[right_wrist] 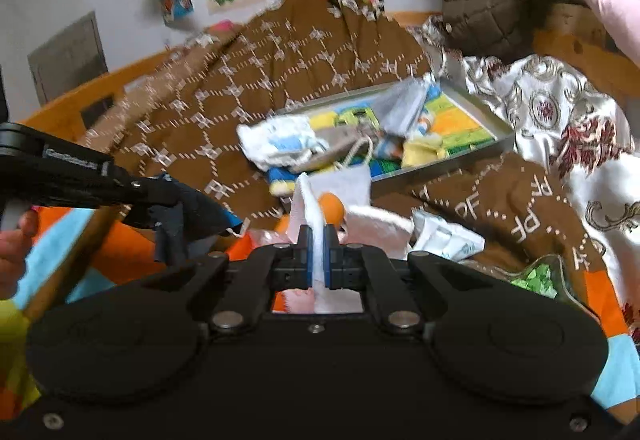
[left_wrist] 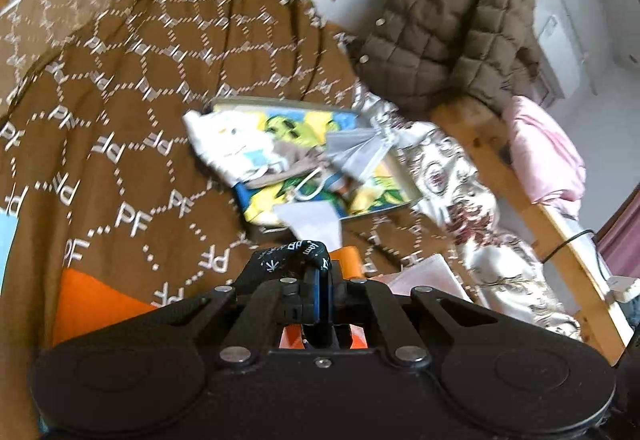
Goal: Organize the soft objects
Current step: 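Carry the black cloth and white tissue over the cartoon tray, then lower both items into the tray and open both tools, then withdraw both tools from the tray back over the pile, then move both open tools toward the orange silicone strap and white item, then grasp the orange silicone strap with the left tool while the right tool grasps a white item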
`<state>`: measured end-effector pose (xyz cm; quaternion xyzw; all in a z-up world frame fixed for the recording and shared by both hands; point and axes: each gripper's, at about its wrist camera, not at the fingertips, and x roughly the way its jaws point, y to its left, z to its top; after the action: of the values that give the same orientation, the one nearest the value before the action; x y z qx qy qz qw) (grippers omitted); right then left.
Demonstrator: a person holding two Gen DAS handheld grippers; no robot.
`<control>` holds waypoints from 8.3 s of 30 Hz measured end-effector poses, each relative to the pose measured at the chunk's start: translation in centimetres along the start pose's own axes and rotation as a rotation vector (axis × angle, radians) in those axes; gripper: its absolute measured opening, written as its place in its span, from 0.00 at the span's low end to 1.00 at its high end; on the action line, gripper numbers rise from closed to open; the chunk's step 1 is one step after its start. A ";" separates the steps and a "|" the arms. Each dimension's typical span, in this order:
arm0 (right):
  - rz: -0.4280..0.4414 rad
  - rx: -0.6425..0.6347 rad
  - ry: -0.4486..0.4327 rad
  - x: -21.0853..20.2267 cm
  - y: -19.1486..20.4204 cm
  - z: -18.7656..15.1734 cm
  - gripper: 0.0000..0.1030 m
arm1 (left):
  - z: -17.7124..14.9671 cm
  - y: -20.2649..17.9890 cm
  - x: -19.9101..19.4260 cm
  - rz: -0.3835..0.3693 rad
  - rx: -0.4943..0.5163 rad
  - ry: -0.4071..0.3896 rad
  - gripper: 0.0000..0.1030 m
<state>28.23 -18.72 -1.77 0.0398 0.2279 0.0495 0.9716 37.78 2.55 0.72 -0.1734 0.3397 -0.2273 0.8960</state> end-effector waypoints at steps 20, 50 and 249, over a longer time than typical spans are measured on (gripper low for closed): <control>-0.043 -0.175 -0.099 0.4 -0.8 11.0 0.00 | 12.1 -5.2 9.0 0.009 0.138 -0.102 0.03; -0.108 0.142 0.042 22.8 -12.9 16.5 0.21 | 15.9 -2.4 25.7 0.187 0.116 -0.026 0.69; -0.185 -0.524 -0.044 8.2 -3.7 3.2 0.75 | 1.4 -1.4 17.0 -0.084 0.181 0.228 0.83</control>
<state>37.26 -21.65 -2.87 -0.2328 0.1889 0.0169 0.9539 49.66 -7.26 -6.63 -0.0791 0.4097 -0.3125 0.8533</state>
